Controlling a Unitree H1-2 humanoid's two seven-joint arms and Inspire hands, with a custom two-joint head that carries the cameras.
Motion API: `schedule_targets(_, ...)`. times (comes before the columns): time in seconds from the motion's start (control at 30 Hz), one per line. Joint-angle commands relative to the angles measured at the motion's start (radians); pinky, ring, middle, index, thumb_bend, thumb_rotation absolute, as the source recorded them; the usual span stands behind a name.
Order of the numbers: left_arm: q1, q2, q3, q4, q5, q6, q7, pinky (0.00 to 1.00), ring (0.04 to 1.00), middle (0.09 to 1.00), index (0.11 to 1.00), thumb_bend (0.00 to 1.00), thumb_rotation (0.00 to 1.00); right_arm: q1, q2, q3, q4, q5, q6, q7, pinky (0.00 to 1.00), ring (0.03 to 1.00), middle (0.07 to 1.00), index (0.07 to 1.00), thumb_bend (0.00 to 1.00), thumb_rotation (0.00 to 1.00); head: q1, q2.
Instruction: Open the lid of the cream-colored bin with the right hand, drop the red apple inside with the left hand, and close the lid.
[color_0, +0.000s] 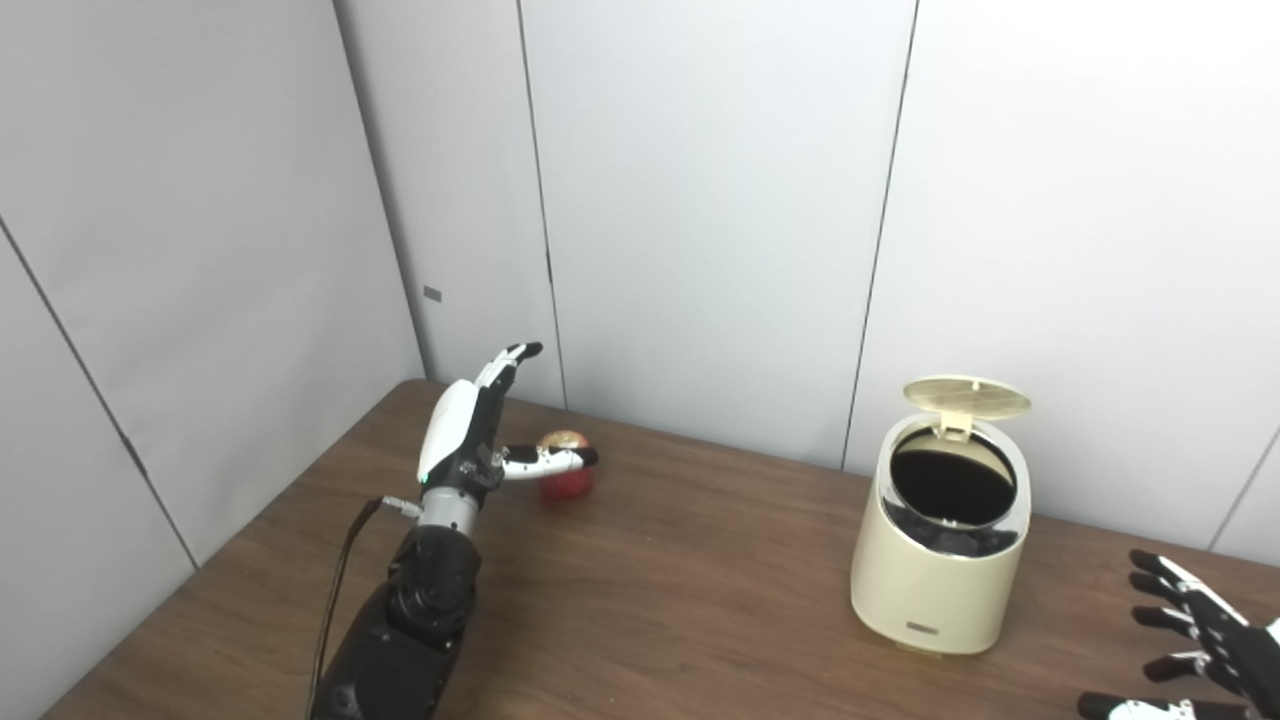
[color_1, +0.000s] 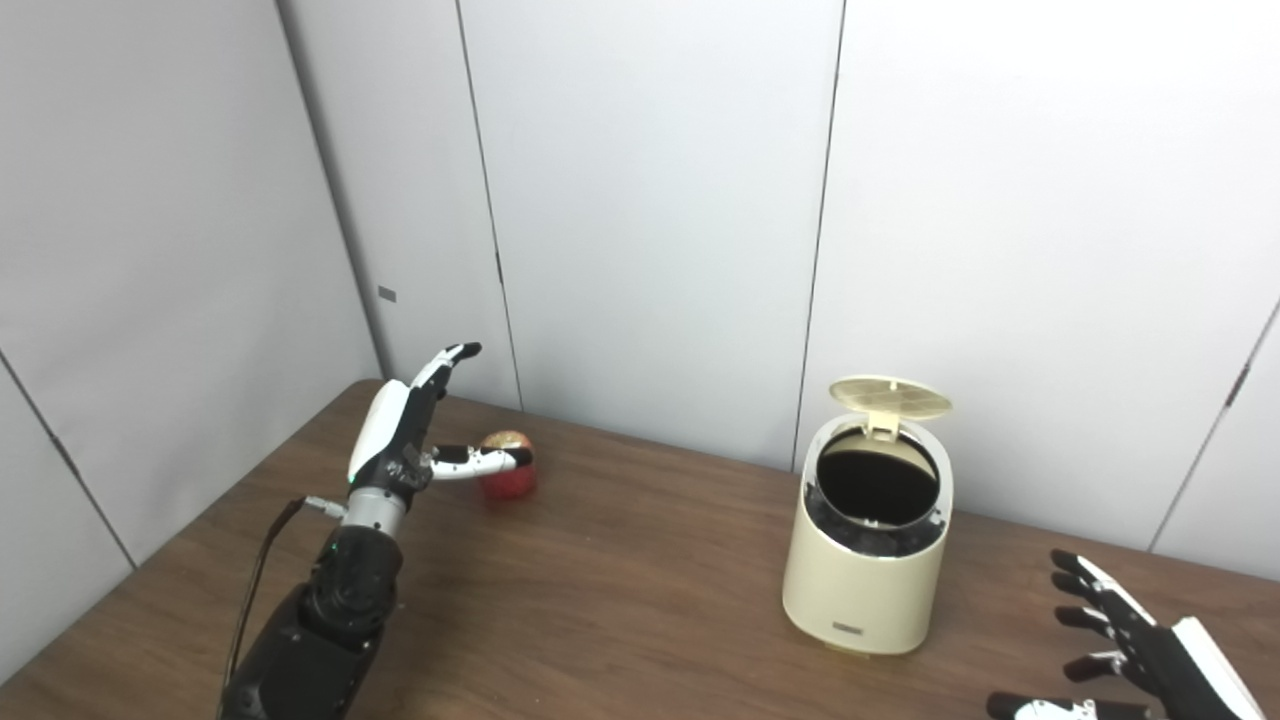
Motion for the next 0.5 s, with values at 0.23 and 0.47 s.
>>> schedule_targets(0.23,-0.054,0.040,-0.014,0.030,0.034,0.027,0.035,0.81,0.955,0.958,0.921,0.96,0.19,-0.022,-0.024,-0.018,-0.048,0.009,0.002,0.003,0.56,0.822,0.900,0.909,0.78,0.29,-0.003,0.005)
schedule_targets(0.47,-0.052,0.039,-0.026,0.069,0.064,0.073,0.059,0.71,0.909,0.930,0.903,0.97,0.24,-0.017,-0.031,-0.024,-0.042,0.013,-0.010,0.001,0.50,0.790,0.886,0.897,0.82,0.32,-0.009,0.010)
